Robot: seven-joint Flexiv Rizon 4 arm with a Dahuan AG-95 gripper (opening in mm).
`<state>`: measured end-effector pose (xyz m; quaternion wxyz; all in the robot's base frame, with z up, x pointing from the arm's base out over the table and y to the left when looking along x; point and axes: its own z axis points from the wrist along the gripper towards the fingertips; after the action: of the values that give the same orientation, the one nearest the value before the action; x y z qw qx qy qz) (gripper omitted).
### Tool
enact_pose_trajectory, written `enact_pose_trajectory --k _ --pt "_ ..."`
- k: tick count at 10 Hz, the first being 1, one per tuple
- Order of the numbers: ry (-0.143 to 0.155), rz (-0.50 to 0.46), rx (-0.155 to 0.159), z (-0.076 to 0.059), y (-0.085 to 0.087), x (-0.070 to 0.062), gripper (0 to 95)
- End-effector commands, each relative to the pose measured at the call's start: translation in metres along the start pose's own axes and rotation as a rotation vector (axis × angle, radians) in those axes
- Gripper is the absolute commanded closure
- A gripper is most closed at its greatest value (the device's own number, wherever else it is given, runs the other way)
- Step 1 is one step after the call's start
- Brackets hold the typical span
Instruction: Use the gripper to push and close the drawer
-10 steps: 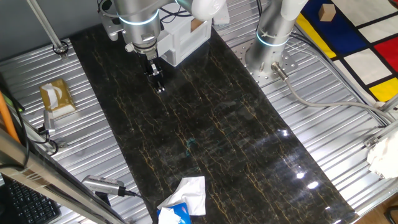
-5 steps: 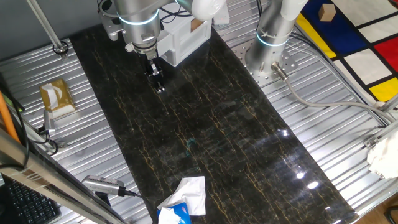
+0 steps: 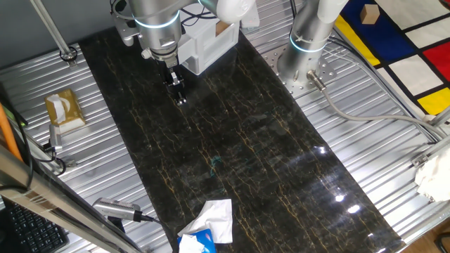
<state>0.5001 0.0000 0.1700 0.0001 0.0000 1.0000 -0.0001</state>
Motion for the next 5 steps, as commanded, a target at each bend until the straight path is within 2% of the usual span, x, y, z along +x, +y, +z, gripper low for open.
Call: enact_pose_trajectory --k 1,2,5 --pt "0.0 0.0 0.0 0.0 0.0 0.0001 0.0" --pt "-0.019 -0.258 -0.004 0.0 0.0 0.0001 95.0" --pt "-0.017 -0.259 0.0 0.0 0.0 0.0001 95.0"
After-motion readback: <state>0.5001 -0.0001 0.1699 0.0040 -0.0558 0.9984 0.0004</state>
